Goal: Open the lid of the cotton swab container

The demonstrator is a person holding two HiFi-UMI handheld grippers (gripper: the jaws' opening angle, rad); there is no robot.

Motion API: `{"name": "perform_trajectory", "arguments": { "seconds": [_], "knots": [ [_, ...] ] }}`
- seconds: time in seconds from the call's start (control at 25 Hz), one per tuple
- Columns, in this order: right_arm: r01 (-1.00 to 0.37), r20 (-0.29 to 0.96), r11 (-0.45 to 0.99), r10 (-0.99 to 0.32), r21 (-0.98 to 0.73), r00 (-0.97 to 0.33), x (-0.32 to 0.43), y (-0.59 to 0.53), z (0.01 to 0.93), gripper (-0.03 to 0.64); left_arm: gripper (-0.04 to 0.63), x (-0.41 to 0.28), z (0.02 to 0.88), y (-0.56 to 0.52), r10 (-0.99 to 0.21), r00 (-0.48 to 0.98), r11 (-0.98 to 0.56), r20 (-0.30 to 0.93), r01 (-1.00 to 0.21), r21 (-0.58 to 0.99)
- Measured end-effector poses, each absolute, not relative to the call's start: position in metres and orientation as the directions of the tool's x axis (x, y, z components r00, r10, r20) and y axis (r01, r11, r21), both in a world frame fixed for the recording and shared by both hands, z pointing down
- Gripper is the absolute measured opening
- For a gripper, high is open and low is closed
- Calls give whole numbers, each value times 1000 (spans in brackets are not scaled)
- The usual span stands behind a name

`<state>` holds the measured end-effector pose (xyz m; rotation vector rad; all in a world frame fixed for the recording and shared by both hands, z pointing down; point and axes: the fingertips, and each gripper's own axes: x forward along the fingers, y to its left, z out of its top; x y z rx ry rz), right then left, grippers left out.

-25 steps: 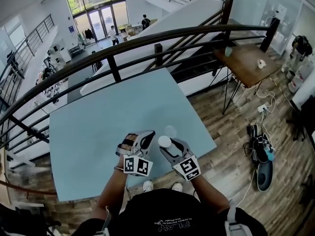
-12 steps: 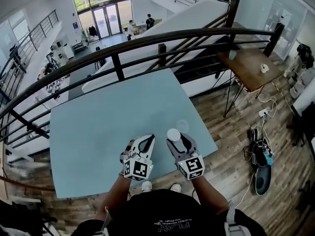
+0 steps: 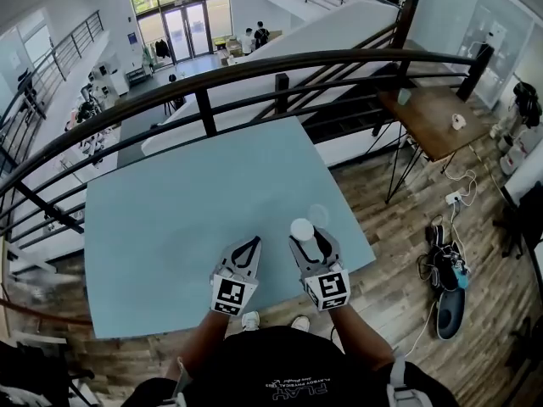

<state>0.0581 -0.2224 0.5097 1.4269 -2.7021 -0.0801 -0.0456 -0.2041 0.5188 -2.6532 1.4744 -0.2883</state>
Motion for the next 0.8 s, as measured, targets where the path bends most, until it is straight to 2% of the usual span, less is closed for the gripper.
{"name": "perform_trajectory", "arguments": {
  "seconds": [0.2, 0.8],
  "knots": [
    [-832, 40, 542, -840, 119, -541, 57, -226, 506, 232, 14, -51, 523, -203, -852, 514, -522, 100, -847, -98],
    [-849, 30, 512, -858, 132, -513, 55, -231, 504, 230, 14, -53, 514, -207, -824, 560, -566, 83, -816, -116]
  ]
}}
